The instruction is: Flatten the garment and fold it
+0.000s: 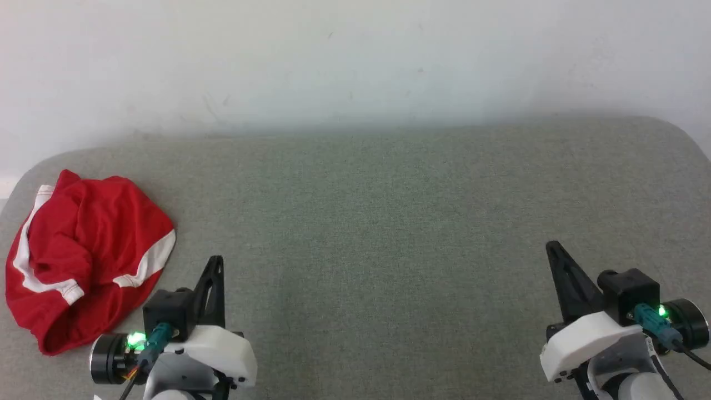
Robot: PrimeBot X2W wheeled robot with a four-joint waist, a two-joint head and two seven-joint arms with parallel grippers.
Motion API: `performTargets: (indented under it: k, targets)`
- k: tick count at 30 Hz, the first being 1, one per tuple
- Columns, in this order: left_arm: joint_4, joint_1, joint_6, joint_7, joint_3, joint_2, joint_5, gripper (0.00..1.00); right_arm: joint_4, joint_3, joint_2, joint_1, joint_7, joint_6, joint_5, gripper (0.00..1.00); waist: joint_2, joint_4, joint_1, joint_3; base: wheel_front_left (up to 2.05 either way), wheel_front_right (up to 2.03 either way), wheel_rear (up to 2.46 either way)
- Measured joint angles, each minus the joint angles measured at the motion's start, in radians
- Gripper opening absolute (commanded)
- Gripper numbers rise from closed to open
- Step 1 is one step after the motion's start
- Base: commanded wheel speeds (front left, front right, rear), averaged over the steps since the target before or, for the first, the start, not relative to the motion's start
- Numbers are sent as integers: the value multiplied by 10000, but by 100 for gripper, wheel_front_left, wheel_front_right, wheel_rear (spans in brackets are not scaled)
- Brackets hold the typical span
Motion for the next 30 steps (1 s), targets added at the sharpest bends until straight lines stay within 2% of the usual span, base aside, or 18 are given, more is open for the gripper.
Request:
performTargets:
  k: [30]
  targets:
    - [0, 0, 0, 0, 0, 0, 0, 0, 0, 0, 0, 0, 0, 0, 0, 0, 0, 0, 0, 0, 0, 0, 0]
